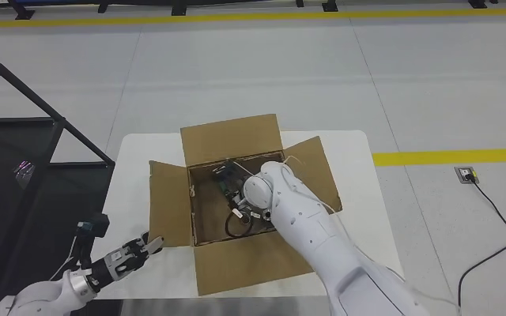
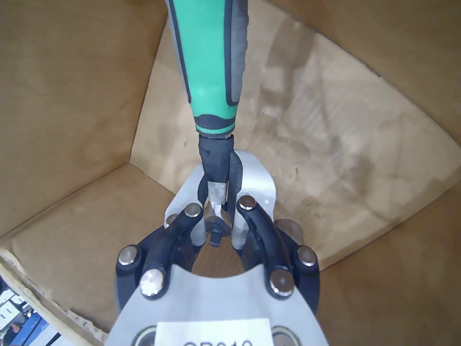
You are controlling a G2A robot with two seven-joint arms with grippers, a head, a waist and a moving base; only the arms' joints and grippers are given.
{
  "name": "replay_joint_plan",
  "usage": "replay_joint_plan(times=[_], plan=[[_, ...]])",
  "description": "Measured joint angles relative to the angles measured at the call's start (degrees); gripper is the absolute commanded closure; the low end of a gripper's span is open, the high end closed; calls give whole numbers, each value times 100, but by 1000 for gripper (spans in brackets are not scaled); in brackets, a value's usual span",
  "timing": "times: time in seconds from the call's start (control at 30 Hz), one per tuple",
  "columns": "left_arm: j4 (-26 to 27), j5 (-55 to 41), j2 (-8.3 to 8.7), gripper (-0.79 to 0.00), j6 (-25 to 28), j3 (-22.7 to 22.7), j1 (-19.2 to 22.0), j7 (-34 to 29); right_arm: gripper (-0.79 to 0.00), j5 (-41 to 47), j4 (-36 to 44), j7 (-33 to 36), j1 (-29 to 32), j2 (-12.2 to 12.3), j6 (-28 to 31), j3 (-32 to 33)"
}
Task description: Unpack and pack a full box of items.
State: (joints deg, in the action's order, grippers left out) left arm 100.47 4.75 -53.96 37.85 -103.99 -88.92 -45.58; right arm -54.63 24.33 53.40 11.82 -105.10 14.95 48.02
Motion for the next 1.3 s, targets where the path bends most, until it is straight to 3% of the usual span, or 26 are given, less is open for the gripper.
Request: replay_joint_plan(times=[0.23,0.63,0.67,0.7,0.87,1.07,1.2,1.3], plan=[[-258,-232,62,0,-129,58,349,-348,0,-399,1454,638,529,340,-184,248],[-563,-314,155,0,-399,278,962,-817,0,-1294,5400,1778,2512,1001,-132,1191],[-593,-322,161,-366,-440,310,1026,-832,0,-1408,5725,1826,2669,1031,-153,1240],[-613,-329,165,-785,-477,335,1066,-837,0,-1439,5874,1837,2709,1037,-160,1250],[-630,-438,176,-785,-621,409,1134,-754,0,-1405,5754,1832,2672,1034,-160,1244],[-574,-815,153,-785,-494,281,817,-210,0,-1529,5840,1573,2768,1048,-187,1197],[-477,-975,131,-785,-331,161,495,165,0,-1604,6500,1437,2992,1116,-417,1475],[-386,-1087,118,-785,-163,87,259,349,0,-1733,7430,1454,3409,1212,-583,1881]])
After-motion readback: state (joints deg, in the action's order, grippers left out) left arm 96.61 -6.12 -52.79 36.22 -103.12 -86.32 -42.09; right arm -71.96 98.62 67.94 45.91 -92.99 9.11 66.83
